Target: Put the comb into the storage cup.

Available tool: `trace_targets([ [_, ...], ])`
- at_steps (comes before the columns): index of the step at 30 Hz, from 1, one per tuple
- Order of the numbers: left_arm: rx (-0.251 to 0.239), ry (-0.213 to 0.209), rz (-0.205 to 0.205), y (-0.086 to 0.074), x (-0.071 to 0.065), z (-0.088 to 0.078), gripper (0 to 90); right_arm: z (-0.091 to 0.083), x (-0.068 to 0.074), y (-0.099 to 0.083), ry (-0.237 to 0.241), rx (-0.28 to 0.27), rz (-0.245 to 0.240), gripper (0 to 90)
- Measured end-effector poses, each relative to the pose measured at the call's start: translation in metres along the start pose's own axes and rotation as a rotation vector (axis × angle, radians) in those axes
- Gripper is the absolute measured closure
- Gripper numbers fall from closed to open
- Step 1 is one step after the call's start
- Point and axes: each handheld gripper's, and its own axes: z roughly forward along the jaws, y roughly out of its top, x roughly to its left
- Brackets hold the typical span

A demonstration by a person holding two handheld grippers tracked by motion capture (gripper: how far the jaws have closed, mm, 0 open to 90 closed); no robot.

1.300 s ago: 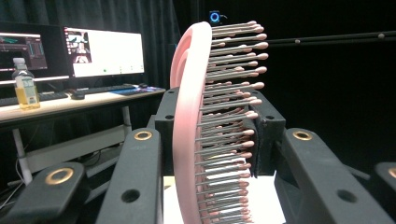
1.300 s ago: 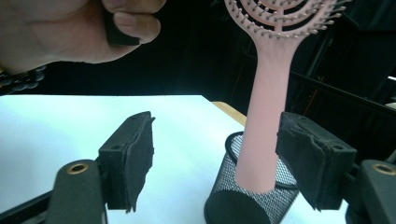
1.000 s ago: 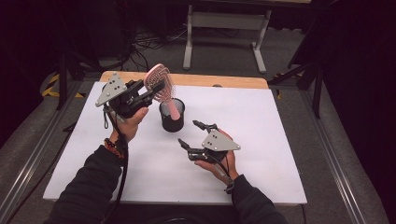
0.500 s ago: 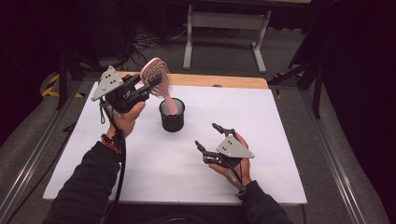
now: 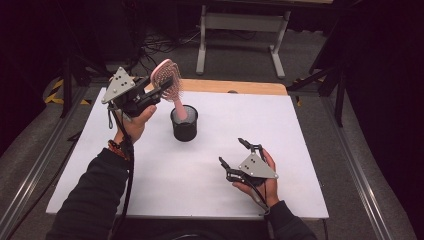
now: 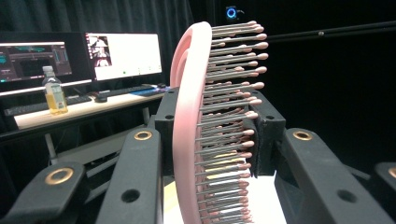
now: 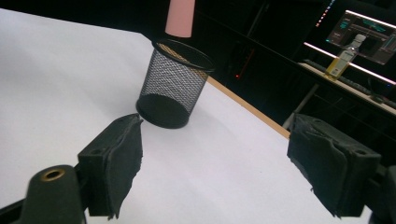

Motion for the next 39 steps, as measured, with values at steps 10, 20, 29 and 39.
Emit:
trace_targets([
  [10,0.034,0.021,0.012,-0.003,0.007,0.008,64.1,-0.013,-0.012,-0.011,-0.030,0.033,0.023,18.2],
  [20,0.045,0.033,0.013,-0.004,0.010,0.019,64.1,-0.024,-0.022,-0.017,-0.053,0.034,0.056,18.3],
  [29,0.076,0.047,0.028,-0.012,0.010,0.040,64.0,-0.031,-0.028,-0.021,-0.065,0.029,0.072,19.0],
  [39,0.129,0.056,0.008,-0.029,0.014,0.058,64.0,-0.032,-0.031,-0.022,-0.052,0.027,0.086,18.7],
])
